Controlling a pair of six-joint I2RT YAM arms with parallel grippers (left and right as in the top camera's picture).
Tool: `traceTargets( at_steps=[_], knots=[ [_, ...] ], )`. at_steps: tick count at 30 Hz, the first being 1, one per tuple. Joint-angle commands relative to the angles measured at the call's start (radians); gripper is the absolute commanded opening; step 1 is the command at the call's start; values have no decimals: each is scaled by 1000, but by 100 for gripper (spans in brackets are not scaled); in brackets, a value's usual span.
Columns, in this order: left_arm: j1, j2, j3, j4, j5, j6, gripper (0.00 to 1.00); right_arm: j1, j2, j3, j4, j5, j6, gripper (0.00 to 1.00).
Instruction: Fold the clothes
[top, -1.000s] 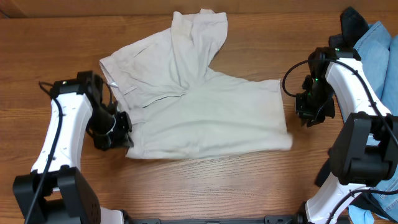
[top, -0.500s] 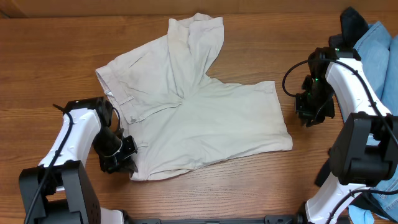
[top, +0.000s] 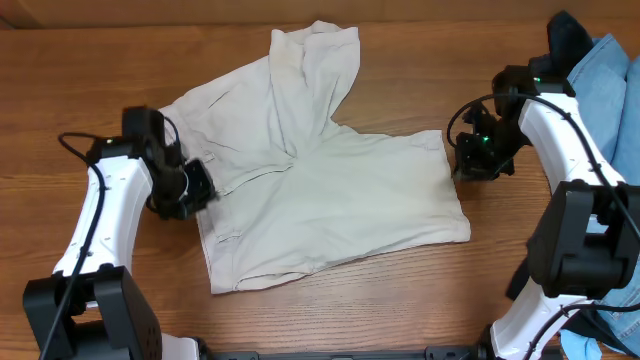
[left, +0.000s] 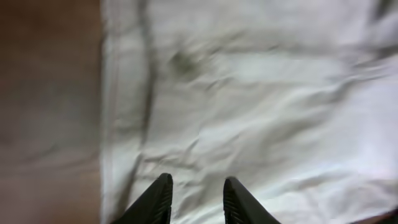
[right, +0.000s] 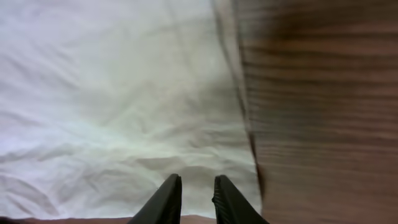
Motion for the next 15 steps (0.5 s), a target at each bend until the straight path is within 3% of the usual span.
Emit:
traceTargets(
  at_steps=[1, 7, 15],
  knots=[
    [-47, -6, 5, -5, 88, -1, 38, 23, 0, -3, 17, -43, -27, 24],
    [-97, -4, -47, -19, -124, -148, 66, 24, 0, -3, 14, -43, -27, 26],
    [-2, 5, -48, 231, -111, -73, 65, 24, 0, -3, 13, -43, -35, 27]
  ],
)
